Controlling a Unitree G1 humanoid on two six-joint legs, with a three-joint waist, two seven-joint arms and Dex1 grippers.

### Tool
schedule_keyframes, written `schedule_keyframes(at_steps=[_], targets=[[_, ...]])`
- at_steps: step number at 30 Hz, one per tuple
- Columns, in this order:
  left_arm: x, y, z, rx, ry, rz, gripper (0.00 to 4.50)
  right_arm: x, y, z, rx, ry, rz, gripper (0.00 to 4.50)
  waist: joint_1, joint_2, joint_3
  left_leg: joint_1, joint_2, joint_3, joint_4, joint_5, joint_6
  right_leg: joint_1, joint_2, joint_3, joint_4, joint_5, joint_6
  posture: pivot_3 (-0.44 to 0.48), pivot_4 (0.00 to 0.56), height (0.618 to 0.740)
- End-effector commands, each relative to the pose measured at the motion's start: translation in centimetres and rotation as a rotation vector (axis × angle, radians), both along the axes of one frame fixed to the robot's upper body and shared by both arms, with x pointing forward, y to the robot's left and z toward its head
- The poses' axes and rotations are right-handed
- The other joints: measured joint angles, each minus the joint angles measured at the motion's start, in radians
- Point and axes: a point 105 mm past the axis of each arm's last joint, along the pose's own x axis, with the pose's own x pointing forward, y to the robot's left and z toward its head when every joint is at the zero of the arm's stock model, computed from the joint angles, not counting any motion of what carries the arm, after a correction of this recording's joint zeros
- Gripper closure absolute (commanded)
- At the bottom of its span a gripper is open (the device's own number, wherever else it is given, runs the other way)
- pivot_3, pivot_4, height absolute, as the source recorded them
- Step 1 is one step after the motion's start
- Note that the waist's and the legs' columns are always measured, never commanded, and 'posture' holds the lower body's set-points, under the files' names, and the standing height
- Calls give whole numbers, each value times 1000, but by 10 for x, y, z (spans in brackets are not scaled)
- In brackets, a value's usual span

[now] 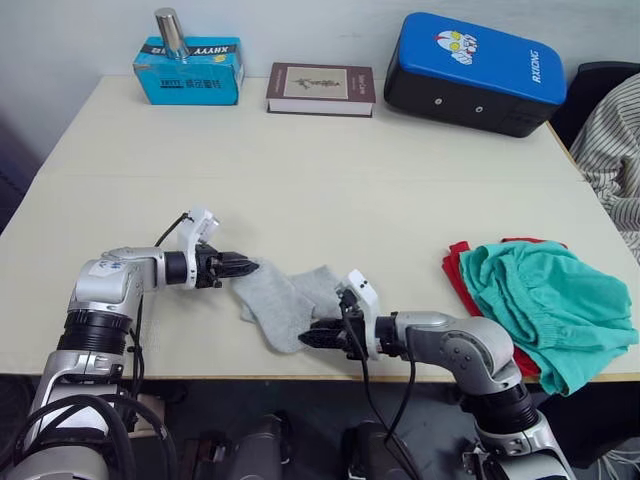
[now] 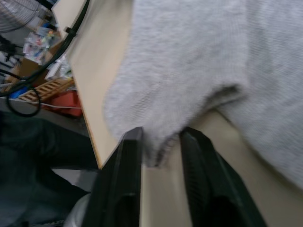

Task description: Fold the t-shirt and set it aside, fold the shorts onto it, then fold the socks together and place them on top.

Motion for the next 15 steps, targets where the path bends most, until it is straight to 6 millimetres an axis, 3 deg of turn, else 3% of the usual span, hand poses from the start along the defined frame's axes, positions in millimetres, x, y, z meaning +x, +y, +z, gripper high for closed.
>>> schedule_keyframes(at_steps=[1, 3, 8, 15], targets=[[-8, -1, 2, -6, 6, -36, 4095, 1, -2, -7, -15, 24, -10, 4500, -1, 0, 0, 0, 0, 0, 0, 0, 0, 0, 0, 0, 0, 0, 0, 0, 150, 740], [-9, -1, 3, -12, -20, -42, 4471, 2, -1, -6, -1, 27, -11, 4500, 2, 0, 0, 0, 0, 0, 0, 1, 1, 0, 0, 0, 0, 0, 0, 0, 150, 740], [0, 18, 27, -76, -129, 44, 4471, -5, -8, 9, 73, 36, 53, 4500, 3, 0, 0, 0, 0, 0, 0, 1, 1, 0, 0, 0, -1, 0, 0, 0, 150, 740], [-19, 26, 42, -91, -159, 49, 4471, -8, -30, 30, 52, 30, 132, 4500, 0, 0, 0, -2, 0, 1, -1, -1, 2, -2, -1, 0, -2, 0, 0, 0, 150, 740]])
